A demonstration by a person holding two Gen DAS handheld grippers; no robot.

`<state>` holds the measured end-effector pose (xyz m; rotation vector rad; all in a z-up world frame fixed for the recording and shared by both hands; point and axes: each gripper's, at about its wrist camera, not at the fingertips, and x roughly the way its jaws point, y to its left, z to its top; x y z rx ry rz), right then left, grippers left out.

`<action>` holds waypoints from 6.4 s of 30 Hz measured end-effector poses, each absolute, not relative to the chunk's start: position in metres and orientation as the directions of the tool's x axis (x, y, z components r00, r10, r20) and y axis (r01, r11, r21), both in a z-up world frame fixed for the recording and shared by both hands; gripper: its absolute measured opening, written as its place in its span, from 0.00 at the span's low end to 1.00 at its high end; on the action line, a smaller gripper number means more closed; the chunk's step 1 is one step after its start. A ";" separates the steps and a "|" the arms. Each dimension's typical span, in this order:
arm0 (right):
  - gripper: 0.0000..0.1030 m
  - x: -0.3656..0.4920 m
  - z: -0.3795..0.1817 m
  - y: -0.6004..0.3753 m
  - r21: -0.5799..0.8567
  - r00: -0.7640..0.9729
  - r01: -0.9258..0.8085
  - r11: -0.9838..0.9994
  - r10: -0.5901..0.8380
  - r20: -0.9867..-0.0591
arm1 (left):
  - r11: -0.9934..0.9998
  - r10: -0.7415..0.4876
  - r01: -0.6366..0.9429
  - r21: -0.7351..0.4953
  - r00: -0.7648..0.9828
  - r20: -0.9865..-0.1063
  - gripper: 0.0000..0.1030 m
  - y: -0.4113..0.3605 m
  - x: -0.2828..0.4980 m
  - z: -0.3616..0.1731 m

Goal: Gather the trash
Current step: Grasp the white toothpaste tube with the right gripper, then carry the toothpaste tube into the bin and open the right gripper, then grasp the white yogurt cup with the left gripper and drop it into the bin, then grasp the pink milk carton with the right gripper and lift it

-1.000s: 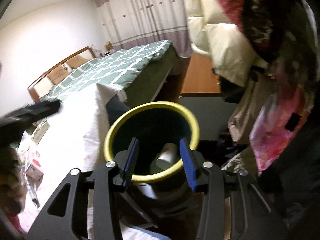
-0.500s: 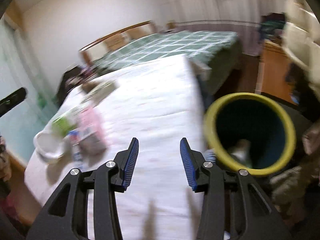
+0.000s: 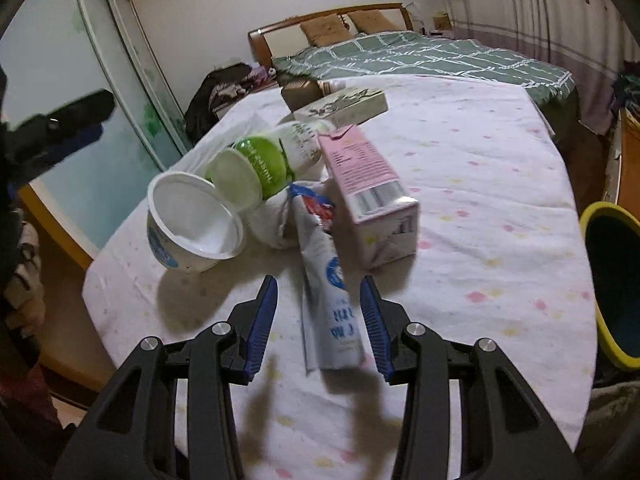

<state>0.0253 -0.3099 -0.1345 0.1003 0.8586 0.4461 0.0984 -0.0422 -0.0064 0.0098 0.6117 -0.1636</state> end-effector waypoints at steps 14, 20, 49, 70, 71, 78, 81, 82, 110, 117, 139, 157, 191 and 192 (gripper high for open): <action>0.12 0.025 -0.136 -0.301 0.254 0.559 -0.367 0.895 0.431 -0.709 | 0.987 -0.156 0.153 -0.055 0.795 -0.586 0.90 -0.038 0.093 -0.017; 0.13 0.007 -0.108 -0.327 0.279 0.603 -0.371 0.886 0.458 -0.654 | 0.984 -0.166 0.172 -0.047 0.788 -0.592 0.90 -0.049 0.094 -0.020; 0.17 0.112 -0.212 -0.610 0.156 0.573 0.309 0.938 -0.053 -0.818 | 0.968 -0.195 0.251 -0.003 0.743 -0.640 0.90 -0.106 0.117 -0.031; 0.30 0.048 -0.161 -0.562 0.211 0.685 0.284 0.935 -0.044 -0.727 | 0.992 -0.061 0.120 0.040 0.733 -0.678 0.91 -0.070 0.126 -0.059; 0.30 0.047 -0.159 -0.558 0.207 0.690 0.279 0.938 -0.045 -0.723 | 0.994 -0.053 0.107 0.037 0.728 -0.684 0.91 -0.067 0.127 -0.061; 0.31 0.047 -0.154 -0.548 0.209 0.694 0.253 0.945 -0.027 -0.720 | 0.995 -0.037 0.094 0.036 0.672 -0.739 0.87 -0.059 0.134 -0.084; 0.31 0.048 -0.157 -0.548 0.214 0.690 0.247 0.945 -0.017 -0.724 | 0.995 -0.055 0.096 0.011 0.656 -0.753 0.73 -0.050 0.134 -0.088; 0.31 0.048 -0.158 -0.547 0.216 0.688 0.245 0.945 -0.013 -0.725 | 0.996 -0.046 0.093 0.018 0.649 -0.759 0.69 -0.048 0.134 -0.090; 0.31 0.008 -0.139 -0.540 0.227 0.730 0.225 0.948 -0.010 -0.683 | 0.983 -0.151 0.180 -0.042 0.654 -0.742 0.07 -0.039 0.119 -0.072; 0.32 -0.030 -0.121 -0.555 0.182 0.752 0.274 0.944 -0.092 -0.652 | 0.921 -0.324 0.382 -0.083 0.626 -0.710 0.07 -0.109 0.128 -0.045; 0.36 -0.095 -0.127 -0.622 0.170 0.726 0.421 0.891 -0.218 -0.653 | 0.677 -0.416 0.736 -0.009 0.373 -0.830 0.07 -0.467 0.236 -0.118; 0.36 -0.086 -0.136 -0.614 0.179 0.713 0.406 0.896 -0.188 -0.675 | 0.712 -0.514 0.688 -0.138 0.377 -0.771 0.66 -0.419 0.215 -0.082; 0.50 0.066 -0.129 -0.320 0.129 0.614 -0.328 0.936 0.315 -0.724 | 0.966 -0.259 0.205 -0.159 0.736 -0.625 0.94 -0.049 0.098 -0.048; 0.50 0.070 -0.131 -0.318 0.129 0.606 -0.330 0.935 0.315 -0.730 | 0.965 -0.262 0.208 -0.159 0.735 -0.625 0.94 -0.050 0.099 -0.049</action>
